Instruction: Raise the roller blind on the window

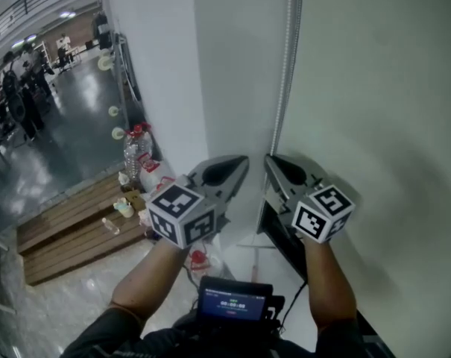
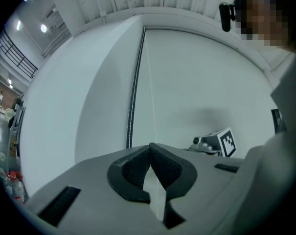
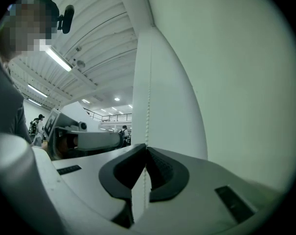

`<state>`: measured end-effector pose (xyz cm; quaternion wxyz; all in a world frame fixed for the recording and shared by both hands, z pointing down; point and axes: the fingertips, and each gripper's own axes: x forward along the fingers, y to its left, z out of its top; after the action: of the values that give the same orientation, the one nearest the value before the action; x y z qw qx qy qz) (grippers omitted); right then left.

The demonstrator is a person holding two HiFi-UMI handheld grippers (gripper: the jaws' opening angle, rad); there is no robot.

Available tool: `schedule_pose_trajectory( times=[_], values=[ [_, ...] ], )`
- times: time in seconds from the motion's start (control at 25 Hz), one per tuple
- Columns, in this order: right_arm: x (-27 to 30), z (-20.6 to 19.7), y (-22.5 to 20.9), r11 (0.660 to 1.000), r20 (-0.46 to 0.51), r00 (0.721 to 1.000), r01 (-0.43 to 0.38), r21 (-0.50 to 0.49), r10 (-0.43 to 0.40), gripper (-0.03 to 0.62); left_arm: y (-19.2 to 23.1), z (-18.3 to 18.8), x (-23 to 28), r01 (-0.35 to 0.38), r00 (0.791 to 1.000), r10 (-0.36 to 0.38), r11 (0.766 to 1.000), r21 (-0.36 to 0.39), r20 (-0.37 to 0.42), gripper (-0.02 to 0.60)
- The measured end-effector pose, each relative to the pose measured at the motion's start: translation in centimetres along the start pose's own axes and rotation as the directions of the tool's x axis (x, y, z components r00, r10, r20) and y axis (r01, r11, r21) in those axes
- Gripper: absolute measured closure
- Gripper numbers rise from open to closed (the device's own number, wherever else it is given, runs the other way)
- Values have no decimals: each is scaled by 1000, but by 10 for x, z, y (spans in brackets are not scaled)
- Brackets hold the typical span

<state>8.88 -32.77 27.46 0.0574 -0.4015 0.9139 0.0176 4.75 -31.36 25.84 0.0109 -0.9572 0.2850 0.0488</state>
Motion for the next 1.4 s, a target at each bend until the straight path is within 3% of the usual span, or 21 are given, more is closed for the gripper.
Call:
schedule_pose_trajectory(
  times=[0.12,0.2,0.48,0.6,0.8,1.0,1.12,1.4],
  values=[
    [-8,1,13,1000,-11,1000,-13,-10,13,594,-14,18,5,36,999,-36,999,6,29,580],
    [-11,3,16,1000,-14,1000,-19,-8,19,594,-23,30,11,62,997,-63,998,17,39,476],
    [-14,4,25,999,-33,998,-45,-13,45,594,-31,35,31,126,992,-126,992,10,10,469],
    [-12,0,29,998,-27,997,-67,-15,66,594,-28,32,35,132,991,-132,991,9,1,471],
    [-11,-1,32,997,-36,997,-71,-21,70,594,-32,30,37,174,985,-174,984,32,1,577],
    [-11,-4,36,996,-31,996,-85,-17,85,594,-34,27,32,202,979,-203,979,21,24,583],
    [-11,-5,34,996,-29,996,-84,-20,83,594,-35,26,33,197,980,-198,979,50,14,583],
    [-12,-19,30,997,-52,996,-73,-6,72,592,-33,13,35,190,982,-191,981,39,6,583]
  ],
)
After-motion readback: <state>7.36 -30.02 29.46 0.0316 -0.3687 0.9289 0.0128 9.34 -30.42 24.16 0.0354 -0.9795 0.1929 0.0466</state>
